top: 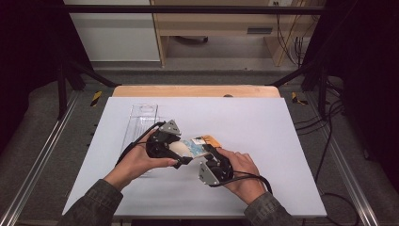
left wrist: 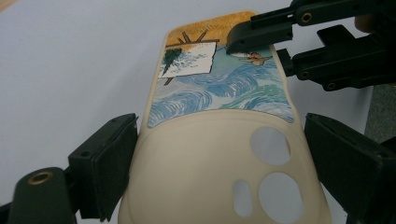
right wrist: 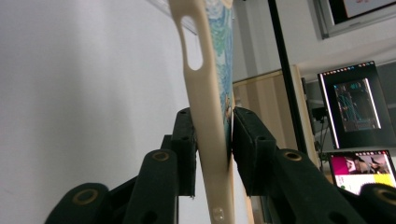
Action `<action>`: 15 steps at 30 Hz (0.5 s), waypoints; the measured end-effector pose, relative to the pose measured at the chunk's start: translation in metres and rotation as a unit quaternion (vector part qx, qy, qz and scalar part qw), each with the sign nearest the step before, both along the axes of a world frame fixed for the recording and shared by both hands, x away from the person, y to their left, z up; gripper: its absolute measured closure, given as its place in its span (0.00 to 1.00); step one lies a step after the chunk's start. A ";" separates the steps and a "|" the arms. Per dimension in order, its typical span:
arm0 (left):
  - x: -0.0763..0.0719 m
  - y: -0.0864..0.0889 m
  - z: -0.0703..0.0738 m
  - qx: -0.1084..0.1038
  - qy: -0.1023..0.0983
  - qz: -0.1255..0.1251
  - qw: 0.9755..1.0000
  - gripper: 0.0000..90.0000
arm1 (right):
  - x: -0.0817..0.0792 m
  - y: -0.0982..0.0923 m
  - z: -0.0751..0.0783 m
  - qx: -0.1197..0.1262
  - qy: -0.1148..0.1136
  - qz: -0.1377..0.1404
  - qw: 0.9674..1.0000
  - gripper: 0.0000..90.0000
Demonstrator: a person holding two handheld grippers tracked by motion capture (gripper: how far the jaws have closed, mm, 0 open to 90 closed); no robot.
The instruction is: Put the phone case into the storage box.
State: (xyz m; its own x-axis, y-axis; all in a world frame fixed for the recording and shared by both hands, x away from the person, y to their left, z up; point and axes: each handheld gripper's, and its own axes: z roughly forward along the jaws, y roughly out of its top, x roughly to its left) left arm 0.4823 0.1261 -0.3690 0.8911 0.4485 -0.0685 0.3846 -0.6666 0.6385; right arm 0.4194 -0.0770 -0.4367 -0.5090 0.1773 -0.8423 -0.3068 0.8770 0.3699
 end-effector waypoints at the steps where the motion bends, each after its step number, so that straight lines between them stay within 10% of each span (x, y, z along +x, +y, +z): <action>1: 0.000 0.001 -0.001 -0.004 0.005 0.002 1.000 0.13 | 0.000 0.001 -0.002 -0.003 0.000 0.004 1.000 0.82; 15: 0.000 0.008 -0.003 -0.040 0.033 0.015 0.999 0.12 | -0.005 0.003 -0.001 -0.019 0.000 0.018 1.000 0.88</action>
State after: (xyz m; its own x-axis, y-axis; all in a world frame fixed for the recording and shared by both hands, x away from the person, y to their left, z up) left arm 0.4823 0.1342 -0.3717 0.8701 0.4650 -0.1632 0.4462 -0.6030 0.6613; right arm 0.4143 -0.0741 -0.4381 -0.5150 0.1271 -0.8477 -0.3385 0.8784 0.3374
